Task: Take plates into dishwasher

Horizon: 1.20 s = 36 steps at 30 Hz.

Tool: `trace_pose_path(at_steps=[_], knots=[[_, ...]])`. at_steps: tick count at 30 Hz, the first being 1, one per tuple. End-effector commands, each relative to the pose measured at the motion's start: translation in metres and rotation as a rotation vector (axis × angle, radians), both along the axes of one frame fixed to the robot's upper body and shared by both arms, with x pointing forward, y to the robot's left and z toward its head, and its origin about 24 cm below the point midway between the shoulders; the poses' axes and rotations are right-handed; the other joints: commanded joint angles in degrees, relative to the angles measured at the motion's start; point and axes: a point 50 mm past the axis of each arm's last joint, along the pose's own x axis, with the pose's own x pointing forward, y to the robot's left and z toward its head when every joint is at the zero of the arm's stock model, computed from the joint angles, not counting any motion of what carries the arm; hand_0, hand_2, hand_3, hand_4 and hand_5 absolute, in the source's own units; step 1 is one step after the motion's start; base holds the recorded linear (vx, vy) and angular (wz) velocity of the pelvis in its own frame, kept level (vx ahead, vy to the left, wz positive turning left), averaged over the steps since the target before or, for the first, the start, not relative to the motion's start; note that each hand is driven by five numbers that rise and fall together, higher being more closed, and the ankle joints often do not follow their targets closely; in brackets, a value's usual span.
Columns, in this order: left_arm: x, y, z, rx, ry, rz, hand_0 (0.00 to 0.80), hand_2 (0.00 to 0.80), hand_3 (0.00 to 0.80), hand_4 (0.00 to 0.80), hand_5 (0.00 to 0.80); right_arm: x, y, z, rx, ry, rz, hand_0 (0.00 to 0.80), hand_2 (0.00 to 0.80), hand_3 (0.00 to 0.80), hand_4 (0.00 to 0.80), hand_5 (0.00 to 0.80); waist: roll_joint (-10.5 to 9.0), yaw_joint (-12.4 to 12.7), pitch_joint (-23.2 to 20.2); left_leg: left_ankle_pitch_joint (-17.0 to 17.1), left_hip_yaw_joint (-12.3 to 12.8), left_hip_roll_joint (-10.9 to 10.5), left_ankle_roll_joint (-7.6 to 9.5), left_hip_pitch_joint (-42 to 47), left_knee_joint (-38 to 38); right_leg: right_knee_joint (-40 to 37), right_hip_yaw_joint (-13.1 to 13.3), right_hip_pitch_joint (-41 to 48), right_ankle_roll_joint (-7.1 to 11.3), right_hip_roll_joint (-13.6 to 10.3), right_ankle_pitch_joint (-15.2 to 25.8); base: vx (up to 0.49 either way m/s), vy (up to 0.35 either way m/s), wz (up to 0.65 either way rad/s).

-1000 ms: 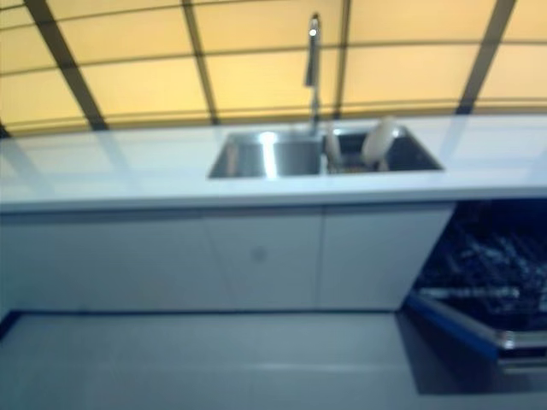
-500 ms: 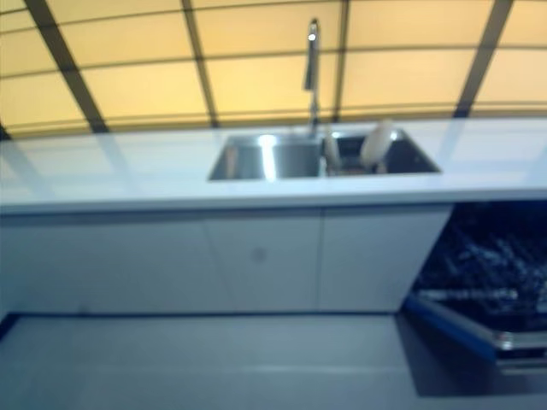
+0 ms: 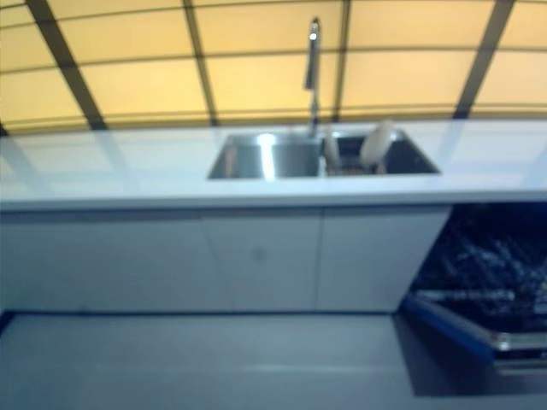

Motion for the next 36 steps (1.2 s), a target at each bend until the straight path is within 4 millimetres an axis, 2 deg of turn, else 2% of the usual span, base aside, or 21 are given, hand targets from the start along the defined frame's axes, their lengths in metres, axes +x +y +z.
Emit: trace_pose_path(at_steps=[1, 2, 3, 4, 5, 6, 7, 8, 9, 10, 11, 12, 13, 16, 18, 22, 28, 33, 36], knots=[[0.028, 0.004, 0.005, 0.033, -0.059, 0.000, 0.000, 0.000, 0.000, 0.000, 0.000, 0.037, -0.006, 0.010, -0.024, -0.069, 0.072, 0.000, 0.000, 0.000, 0.000, 0.000, -3.71, 1.5, 5.1, -8.8, 2.5, -5.3, 7.51, -11.4, 29.9, 10.7, 0.4, -1.7, -5.84, 3.7, -10.0, -0.082, -0.185, -0.02], [0.028, 0.004, 0.006, 0.036, -0.063, 0.000, 0.000, 0.000, 0.000, 0.000, 0.000, 0.037, -0.008, 0.011, -0.030, -0.069, 0.070, 0.000, 0.000, 0.000, 0.000, 0.000, -3.49, 1.9, 6.6, -6.6, 2.9, -4.4, 6.41, -16.0, 38.2, 12.0, 0.3, -1.5, -6.78, 4.2, -10.6, -0.106, -0.172, -0.09], [0.027, 0.004, 0.005, 0.034, -0.060, 0.008, 0.000, 0.000, 0.000, 0.000, 0.000, 0.036, -0.011, 0.012, -0.038, -0.059, 0.067, 0.000, 0.000, 0.000, 0.000, 0.000, -2.93, 2.1, 8.2, -4.1, 2.5, -4.0, 5.63, -21.0, 43.3, 13.5, -0.2, -1.8, -7.80, 4.9, -10.9, -0.066, -0.099, -0.21], [0.025, 0.003, 0.004, 0.029, -0.055, 0.019, 0.000, 0.000, 0.000, 0.000, 0.000, 0.035, -0.013, 0.012, -0.045, -0.052, 0.068, 0.000, 0.000, 0.000, 0.000, 0.000, -2.52, 2.4, 9.0, -3.3, 2.1, -5.3, 4.96, -22.2, 41.9, 13.9, 0.1, -1.7, -7.64, 5.1, -10.9, -0.029, 0.003, -0.21], [0.020, 0.000, 0.002, 0.025, -0.044, 0.053, 0.000, 0.000, 0.000, 0.000, 0.000, 0.033, -0.016, 0.012, -0.052, -0.038, 0.063, 0.000, 0.000, 0.000, 0.000, 0.000, -1.88, 2.4, 9.7, -1.0, 1.2, -6.9, 4.47, -23.0, 35.6, 14.7, 0.3, -1.8, -7.30, 5.4, -10.7, 0.057, 0.061, -0.14], [0.016, 0.001, 0.002, 0.026, -0.036, 0.063, 0.000, 0.000, 0.000, 0.000, 0.000, 0.031, -0.016, 0.012, -0.052, -0.031, 0.058, 0.000, 0.000, 0.000, 0.000, 0.000, -1.78, 2.3, 9.9, 0.8, 1.3, -6.8, 3.94, -21.7, 29.7, 14.9, 0.5, -1.6, -7.01, 5.5, -10.8, 0.165, 0.071, -0.12], [0.009, 0.002, 0.000, 0.025, -0.016, 0.061, 0.000, 0.000, 0.000, 0.000, 0.000, 0.027, -0.017, 0.011, -0.049, -0.021, 0.044, 0.000, 0.000, 0.000, 0.000, 0.000, -1.44, 2.0, 10.0, 5.5, 0.5, -7.0, 2.77, -19.7, 17.9, 15.0, 0.5, -0.9, -6.55, 5.9, -11.0, 0.203, 0.054, -0.12], [0.005, 0.002, 0.000, 0.024, -0.003, 0.065, 0.000, 0.000, 0.000, 0.000, 0.000, 0.025, -0.017, 0.010, -0.048, -0.016, 0.039, 0.000, 0.000, 0.000, 0.000, 0.000, -1.20, 2.1, 10.0, 8.4, -1.4, -7.6, 1.88, -18.9, 11.8, 14.7, 0.9, -0.1, -6.28, 6.2, -11.0, 0.252, 0.071, -0.09], [-0.001, 0.002, -0.001, 0.023, 0.017, 0.079, 0.000, 0.000, 0.000, 0.000, 0.000, 0.022, -0.016, 0.009, -0.046, -0.009, 0.023, 0.000, 0.000, 0.000, 0.000, 0.000, -0.85, 2.2, 9.9, 11.5, -4.8, -8.4, 1.10, -18.3, 5.5, 14.6, 2.0, 1.1, -6.03, 6.8, -11.1, 0.286, 0.109, 0.06], [-0.008, 0.001, -0.003, 0.023, 0.039, 0.095, 0.000, 0.000, 0.000, 0.000, 0.000, 0.018, -0.017, 0.008, -0.041, -0.001, -0.004, 0.000, 0.000, 0.000, 0.000, 0.000, -0.58, 2.4, 9.4, 12.6, -7.6, -9.0, 1.03, -18.1, 1.4, 14.3, 3.5, 2.4, -5.84, 7.3, -11.6, 0.357, 0.160, -0.02], [-0.012, 0.000, -0.003, 0.023, 0.052, 0.097, 0.000, 0.000, 0.000, 0.000, 0.000, 0.017, -0.018, 0.008, -0.037, 0.000, -0.014, 0.000, 0.000, 0.000, 0.000, 0.000, -0.67, 2.5, 8.7, 8.0, -6.9, -9.2, 2.25, -17.0, 0.4, 14.7, 4.2, 3.1, -5.39, 6.9, -12.5, 0.382, 0.205, -0.19], [-0.013, 0.002, -0.003, 0.027, 0.063, 0.085, 0.000, 0.000, 0.000, 0.000, 0.000, 0.015, -0.018, 0.007, -0.032, 0.003, -0.027, 0.000, 0.000, 0.000, 0.000, 0.000, -0.57, 2.2, 7.8, 7.3, -4.6, -9.0, 2.29, -16.6, 0.1, 14.6, 4.3, 4.1, -4.76, 6.3, -13.0, 0.318, 0.182, -0.35], [-0.013, 0.003, -0.003, 0.031, 0.065, 0.081, 0.000, 0.000, 0.000, 0.000, 0.000, 0.013, -0.018, 0.007, -0.028, 0.007, -0.039, 0.000, 0.000, 0.000, 0.000, 0.000, -0.66, 2.0, 7.5, 5.8, -4.1, -8.9, 2.96, -16.7, 1.7, 15.1, 4.1, 4.4, -4.93, 5.7, -14.2, 0.193, 0.112, -0.31], [-0.014, 0.011, -0.001, 0.051, 0.050, 0.066, 0.000, 0.000, 0.000, 0.000, 0.000, 0.002, -0.017, 0.005, -0.019, 0.031, -0.048, 0.000, 0.000, 0.000, 0.000, 0.000, -0.80, 1.8, 7.1, 3.7, -4.6, -9.5, 2.95, -17.2, 5.1, 15.2, 4.0, 5.7, -4.92, 4.9, -15.2, 0.226, 0.089, -0.19], [-0.011, 0.016, 0.001, 0.064, 0.042, 0.040, 0.000, 0.000, 0.000, 0.000, 0.000, -0.001, -0.014, 0.003, -0.007, 0.035, -0.020, 0.000, 0.000, 0.000, 0.000, 0.000, -0.96, 1.9, 6.2, 3.9, -4.4, -9.5, 3.42, -15.7, 3.0, 13.5, 3.7, 6.5, -4.43, 4.6, -14.5, 0.240, 0.039, -0.01], [0.000, 0.018, 0.003, 0.068, 0.017, 0.006, 0.000, 0.000, 0.000, 0.000, 0.000, 0.009, -0.009, 0.004, 0.005, -0.015, -0.006, 0.000, 0.000, 0.000, 0.000, 0.000, -0.99, 2.1, 4.7, 5.9, -5.3, -9.3, 3.61, -14.9, -3.0, 9.7, 4.4, 6.5, -4.22, 5.4, -13.0, 0.108, -0.013, -0.08], [-0.009, 0.011, -0.001, 0.032, 0.045, -0.014, 0.000, 0.000, 0.000, 0.000, 0.000, 0.004, -0.012, 0.004, 0.023, -0.003, -0.021, 0.000, 0.000, 0.000, 0.000, 0.000, -0.99, 2.1, 4.7, 6.0, -5.8, -8.4, 3.15, -15.8, -2.9, 8.0, 4.1, 5.0, -4.75, 5.6, -12.6, 0.072, -0.041, 0.10], [-0.007, 0.010, -0.001, 0.039, 0.041, 0.000, 0.000, 0.000, 0.000, 0.000, 0.000, 0.005, -0.012, 0.004, 0.032, 0.002, -0.015, 0.000, 0.000, 0.000, 0.000, 0.000, -1.55, 2.5, 5.0, 2.5, -6.1, -9.4, 4.08, -17.9, 4.3, 8.5, 2.5, 4.1, -4.73, 4.3, -12.5, 0.126, -0.001, 0.03], [0.000, 0.013, 0.001, 0.054, 0.031, -0.012, 0.000, 0.000, 0.000, 0.000, 0.000, 0.012, -0.012, 0.005, 0.024, -0.021, -0.028, 0.000, 0.000, 0.000, 0.000, 0.000, -1.94, 3.4, 5.2, -1.9, -5.2, -10.4, 5.60, -19.7, 11.9, 10.1, 0.7, 3.8, -4.09, 2.3, -12.6, 0.196, 0.081, 0.08]])
